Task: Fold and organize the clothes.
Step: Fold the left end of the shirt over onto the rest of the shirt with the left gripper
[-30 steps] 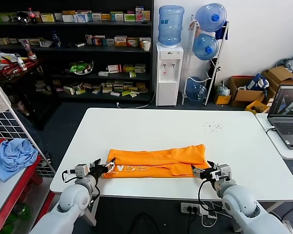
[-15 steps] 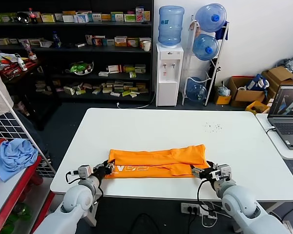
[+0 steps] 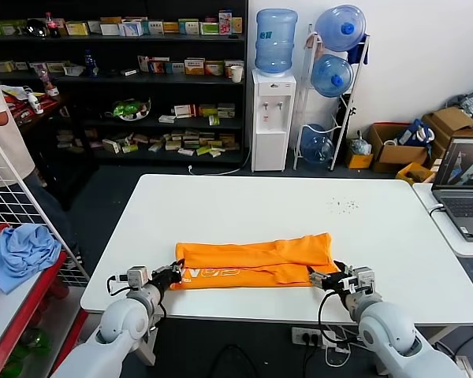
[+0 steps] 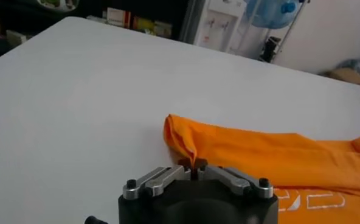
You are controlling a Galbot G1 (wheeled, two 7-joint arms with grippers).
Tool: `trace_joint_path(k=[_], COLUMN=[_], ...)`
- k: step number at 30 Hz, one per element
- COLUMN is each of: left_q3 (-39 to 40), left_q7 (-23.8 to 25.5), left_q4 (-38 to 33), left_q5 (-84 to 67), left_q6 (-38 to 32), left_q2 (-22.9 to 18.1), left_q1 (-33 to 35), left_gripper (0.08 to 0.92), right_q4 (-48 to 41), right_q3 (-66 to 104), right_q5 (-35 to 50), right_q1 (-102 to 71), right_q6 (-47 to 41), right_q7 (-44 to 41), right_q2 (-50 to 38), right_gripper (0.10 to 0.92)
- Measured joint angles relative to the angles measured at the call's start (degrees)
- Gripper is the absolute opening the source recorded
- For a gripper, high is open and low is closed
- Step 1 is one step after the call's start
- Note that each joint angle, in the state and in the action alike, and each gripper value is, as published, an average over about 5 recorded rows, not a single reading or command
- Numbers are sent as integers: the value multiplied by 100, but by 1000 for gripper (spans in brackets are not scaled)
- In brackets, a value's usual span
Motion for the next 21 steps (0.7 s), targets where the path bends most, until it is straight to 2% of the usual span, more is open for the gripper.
trace_joint_path(k=[5,10,21], left_q3=[-181,-421,-774], left_q7=[0,-35,-225], left_q4=[-123,-141,298], left_q5=[-71,-167,-46], left_q6=[51,145,112], left_q2=[256,730,1670], left_q1=[68,127,-117], left_gripper=[109,109,109], right_q4=[52,128,212], right_q3=[6,14,39], right_q5=[-86,-160,-326], right_q1=[-21,-15,-125], right_q6=[135,267,487], right_q7=[79,146,166], right_q2=[34,78,190], right_gripper=[823,823,823])
